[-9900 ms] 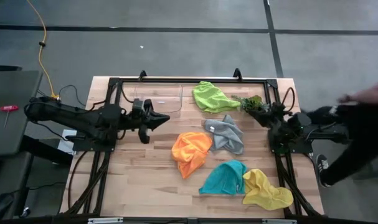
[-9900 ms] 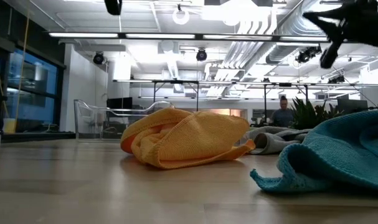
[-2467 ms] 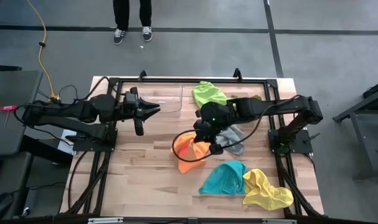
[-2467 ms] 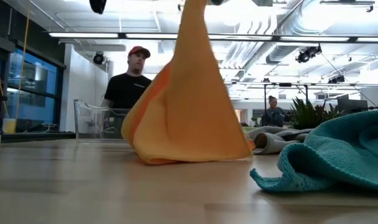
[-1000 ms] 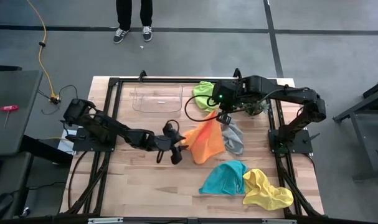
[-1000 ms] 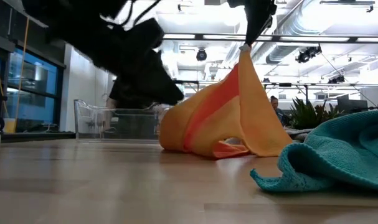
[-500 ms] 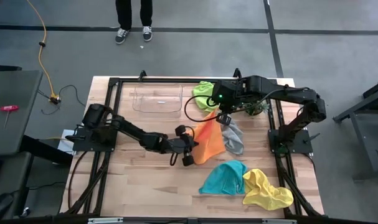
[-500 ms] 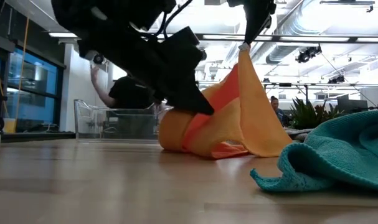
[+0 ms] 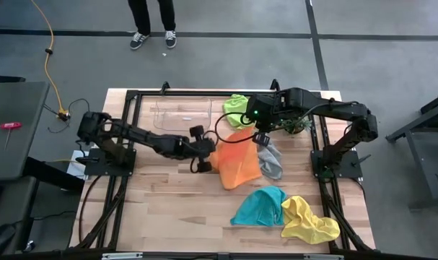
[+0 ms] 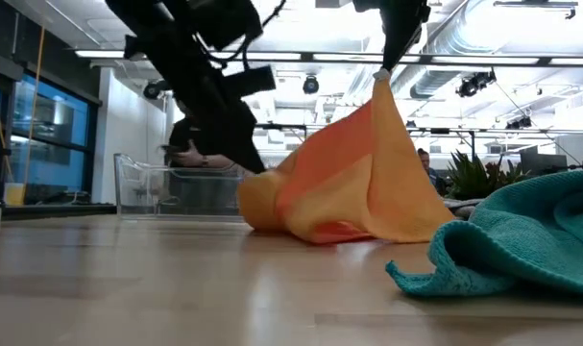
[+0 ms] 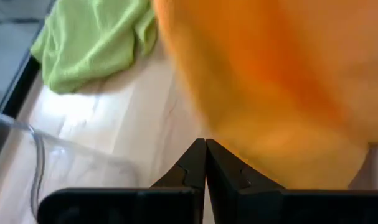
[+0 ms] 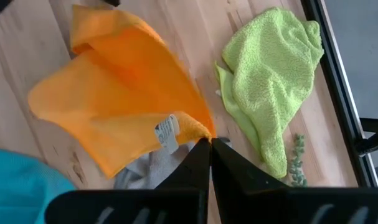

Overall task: Fold microfiber towels
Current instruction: Fold the orange towel

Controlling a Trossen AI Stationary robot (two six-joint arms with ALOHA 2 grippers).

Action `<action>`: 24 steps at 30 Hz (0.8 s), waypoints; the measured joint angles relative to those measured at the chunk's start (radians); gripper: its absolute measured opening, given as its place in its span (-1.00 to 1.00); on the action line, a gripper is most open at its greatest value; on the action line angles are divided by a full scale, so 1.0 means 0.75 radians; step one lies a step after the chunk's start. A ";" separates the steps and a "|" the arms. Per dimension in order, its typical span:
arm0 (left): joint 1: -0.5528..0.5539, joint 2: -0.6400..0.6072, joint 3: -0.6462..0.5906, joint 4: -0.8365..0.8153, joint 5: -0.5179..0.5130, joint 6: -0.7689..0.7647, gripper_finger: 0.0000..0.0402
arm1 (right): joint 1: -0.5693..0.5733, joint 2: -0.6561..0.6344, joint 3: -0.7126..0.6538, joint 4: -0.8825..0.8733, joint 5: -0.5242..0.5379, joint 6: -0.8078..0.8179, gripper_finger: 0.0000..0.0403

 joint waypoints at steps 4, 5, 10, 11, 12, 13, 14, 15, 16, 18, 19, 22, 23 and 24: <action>0.021 -0.101 -0.001 0.006 0.045 -0.014 -1.00 | 0.008 0.000 0.000 -0.014 0.000 0.000 -1.00; 0.021 -0.141 0.000 0.017 0.022 0.002 -1.00 | 0.008 0.000 0.000 -0.020 0.000 -0.001 -1.00; 0.026 -0.327 0.002 0.006 0.040 0.018 -1.00 | 0.008 0.000 0.000 -0.027 0.000 -0.001 -1.00; 0.028 -0.333 0.002 0.002 0.064 -0.031 -1.00 | 0.006 0.000 0.000 -0.028 0.000 -0.001 -1.00; 0.021 -0.330 -0.003 0.003 0.094 -0.090 -1.00 | 0.003 0.000 0.000 -0.028 -0.001 -0.001 -1.00; 0.007 -0.326 -0.023 0.010 0.116 -0.155 -1.00 | 0.000 0.000 0.000 -0.028 -0.003 -0.001 -1.00; -0.019 -0.312 -0.049 0.039 0.129 -0.214 -1.00 | -0.001 0.000 0.000 -0.029 -0.003 -0.001 -1.00; -0.059 -0.284 -0.073 0.112 0.130 -0.267 -1.00 | -0.001 0.000 0.000 -0.028 -0.003 -0.001 -1.00; -0.108 -0.258 -0.096 0.187 0.122 -0.316 -1.00 | -0.001 0.000 0.000 -0.028 -0.003 -0.001 -1.00; -0.216 -0.211 -0.133 0.300 0.067 -0.384 -1.00 | -0.001 0.000 0.000 -0.028 -0.003 0.002 -1.00; -0.267 -0.178 -0.135 0.398 0.037 -0.405 -1.00 | -0.001 0.000 0.000 -0.028 -0.003 0.003 -1.00; -0.353 -0.049 -0.125 0.571 -0.014 -0.446 -1.00 | -0.001 0.000 -0.001 -0.022 -0.004 0.017 -1.00; -0.354 0.010 -0.105 0.581 -0.024 -0.479 -1.00 | -0.001 0.000 -0.001 -0.022 -0.005 0.028 -1.00; -0.343 0.067 -0.082 0.570 -0.029 -0.513 -1.00 | -0.001 0.000 -0.001 -0.021 -0.007 0.032 -1.00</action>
